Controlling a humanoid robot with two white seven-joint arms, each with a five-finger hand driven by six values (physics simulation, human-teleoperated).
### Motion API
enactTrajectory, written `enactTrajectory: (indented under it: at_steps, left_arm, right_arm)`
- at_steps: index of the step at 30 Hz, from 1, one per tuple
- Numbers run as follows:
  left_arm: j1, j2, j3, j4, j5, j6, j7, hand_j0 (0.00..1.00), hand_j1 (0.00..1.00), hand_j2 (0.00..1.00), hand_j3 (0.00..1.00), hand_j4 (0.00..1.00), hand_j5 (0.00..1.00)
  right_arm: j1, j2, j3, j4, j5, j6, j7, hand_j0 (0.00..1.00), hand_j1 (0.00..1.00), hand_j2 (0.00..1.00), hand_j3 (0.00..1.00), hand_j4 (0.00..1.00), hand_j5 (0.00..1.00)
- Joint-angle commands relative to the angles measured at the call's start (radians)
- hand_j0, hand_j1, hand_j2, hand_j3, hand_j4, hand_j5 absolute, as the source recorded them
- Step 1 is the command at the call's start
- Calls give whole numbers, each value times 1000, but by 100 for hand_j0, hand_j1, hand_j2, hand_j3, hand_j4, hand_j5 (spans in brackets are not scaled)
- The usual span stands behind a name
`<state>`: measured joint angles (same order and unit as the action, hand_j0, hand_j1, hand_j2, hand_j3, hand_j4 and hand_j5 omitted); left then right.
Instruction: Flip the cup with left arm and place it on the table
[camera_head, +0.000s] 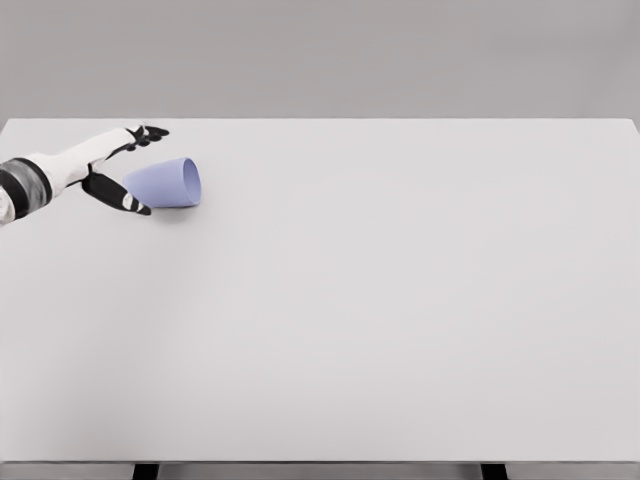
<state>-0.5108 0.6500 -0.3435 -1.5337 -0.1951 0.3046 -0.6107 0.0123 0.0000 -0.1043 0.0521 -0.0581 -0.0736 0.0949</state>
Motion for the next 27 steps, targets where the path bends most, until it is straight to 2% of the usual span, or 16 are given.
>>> enactTrajectory:
  at_steps: [1,4,7,11,14,19,21,27]
  left_arm:
    - [0,-27,-23,41,-44,18,0,100,100,100,100,100,100]
    - [-8,-64,-23,50,-124,13,0,100,100,100,100,100,100]
    - [-21,-99,-23,99,-194,5,0,99,99,99,99,99,99]
    - [-29,-102,-34,96,-219,2,0,99,99,99,99,99,99]
    - [-41,-131,-45,98,-291,-24,0,97,97,97,97,97,97]
    - [-52,-156,-45,104,-305,-28,0,97,97,97,97,97,97]
    - [-58,-182,-40,139,-349,-28,0,97,97,97,97,97,97]
    - [-71,-193,-40,191,-354,-47,0,97,97,97,97,97,97]
  right_arm:
    - [0,0,0,0,0,0,0,100,100,100,100,100,100]
    - [0,0,0,0,1,0,0,100,100,100,100,100,100]
    - [0,0,0,0,0,0,0,100,100,100,100,100,100]
    - [0,0,0,0,0,0,0,100,100,100,100,100,100]
    - [0,0,0,0,0,0,0,100,100,100,100,100,100]
    - [0,0,0,0,1,0,0,100,100,100,100,100,100]
    - [0,0,0,0,0,0,0,100,100,100,100,100,100]
    - [0,0,0,0,0,0,0,100,100,100,100,100,100]
